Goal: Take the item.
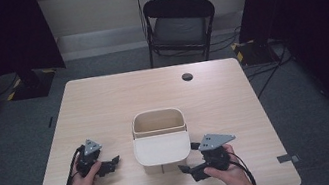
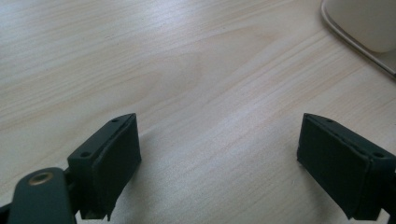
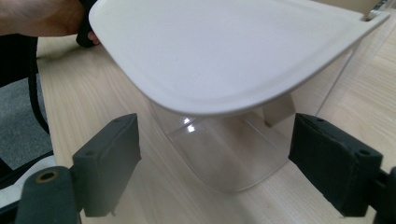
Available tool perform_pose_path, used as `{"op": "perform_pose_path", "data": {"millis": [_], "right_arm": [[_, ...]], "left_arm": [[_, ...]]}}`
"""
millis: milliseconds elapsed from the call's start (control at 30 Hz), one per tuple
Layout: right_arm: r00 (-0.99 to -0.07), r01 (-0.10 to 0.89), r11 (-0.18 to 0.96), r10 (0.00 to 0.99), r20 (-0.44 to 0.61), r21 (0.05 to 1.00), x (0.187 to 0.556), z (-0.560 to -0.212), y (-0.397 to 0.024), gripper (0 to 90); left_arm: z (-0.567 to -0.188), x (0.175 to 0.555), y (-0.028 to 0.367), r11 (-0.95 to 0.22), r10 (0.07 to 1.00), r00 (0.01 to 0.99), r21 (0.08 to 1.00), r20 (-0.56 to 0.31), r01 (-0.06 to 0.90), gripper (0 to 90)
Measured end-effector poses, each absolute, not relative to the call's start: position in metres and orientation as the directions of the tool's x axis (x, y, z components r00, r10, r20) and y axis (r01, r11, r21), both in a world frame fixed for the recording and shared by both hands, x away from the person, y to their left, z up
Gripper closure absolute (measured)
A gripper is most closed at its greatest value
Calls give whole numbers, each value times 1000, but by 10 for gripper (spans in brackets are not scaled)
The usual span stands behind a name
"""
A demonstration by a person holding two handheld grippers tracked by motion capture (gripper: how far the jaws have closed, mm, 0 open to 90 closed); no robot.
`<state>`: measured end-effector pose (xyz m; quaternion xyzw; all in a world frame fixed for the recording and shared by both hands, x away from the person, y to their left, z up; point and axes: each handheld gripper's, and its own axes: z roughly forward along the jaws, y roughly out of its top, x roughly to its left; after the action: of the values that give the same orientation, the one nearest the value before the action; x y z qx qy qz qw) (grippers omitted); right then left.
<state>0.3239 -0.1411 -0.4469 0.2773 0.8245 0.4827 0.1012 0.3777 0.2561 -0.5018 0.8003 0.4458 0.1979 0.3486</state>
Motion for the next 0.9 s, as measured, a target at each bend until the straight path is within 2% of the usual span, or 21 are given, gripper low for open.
{"op": "perform_pose_path", "data": {"millis": [100,900], "right_arm": [[-817,359,364,568,100,860,325,-445,-143,208],[-809,339,333,581,92,880,326,-438,-143,218]], "left_arm": [[-502,378,256,-360,852,524,734,6,576,128],[-502,378,256,-360,852,524,734,6,576,128]]}}
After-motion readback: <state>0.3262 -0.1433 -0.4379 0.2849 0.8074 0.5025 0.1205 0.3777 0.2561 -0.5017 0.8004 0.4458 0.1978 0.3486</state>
